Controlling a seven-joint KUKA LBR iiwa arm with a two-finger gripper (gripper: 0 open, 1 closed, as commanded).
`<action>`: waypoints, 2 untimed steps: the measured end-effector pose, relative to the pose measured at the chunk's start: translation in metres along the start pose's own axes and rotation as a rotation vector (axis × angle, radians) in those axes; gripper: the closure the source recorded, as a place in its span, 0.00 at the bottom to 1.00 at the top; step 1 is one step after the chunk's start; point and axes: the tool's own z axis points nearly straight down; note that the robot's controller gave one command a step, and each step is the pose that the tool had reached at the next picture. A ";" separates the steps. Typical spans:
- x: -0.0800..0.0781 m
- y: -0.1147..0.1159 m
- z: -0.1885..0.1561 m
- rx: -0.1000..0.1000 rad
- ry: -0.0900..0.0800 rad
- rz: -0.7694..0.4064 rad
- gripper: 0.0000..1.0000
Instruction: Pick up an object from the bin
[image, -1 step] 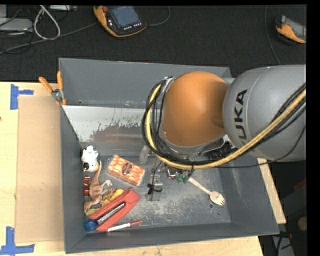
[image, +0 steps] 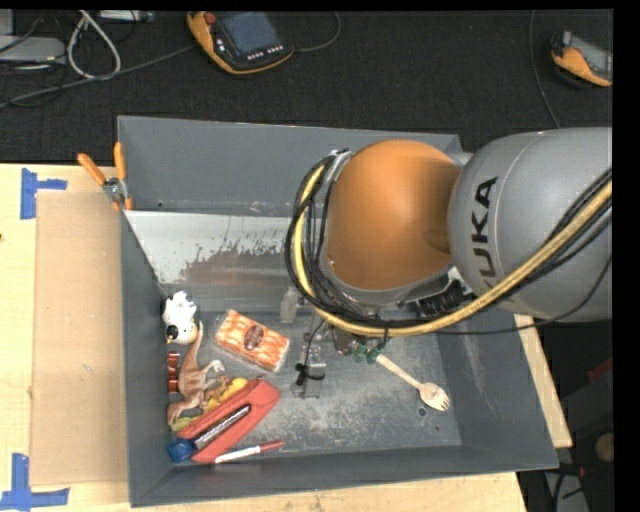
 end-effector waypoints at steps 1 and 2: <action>0.024 0.014 0.077 -0.001 0.000 -0.035 0.00; 0.045 0.040 0.141 -0.002 -0.008 -0.037 0.00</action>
Offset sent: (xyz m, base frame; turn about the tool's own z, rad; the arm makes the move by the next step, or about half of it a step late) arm -0.0455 0.0406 -0.1388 -0.0372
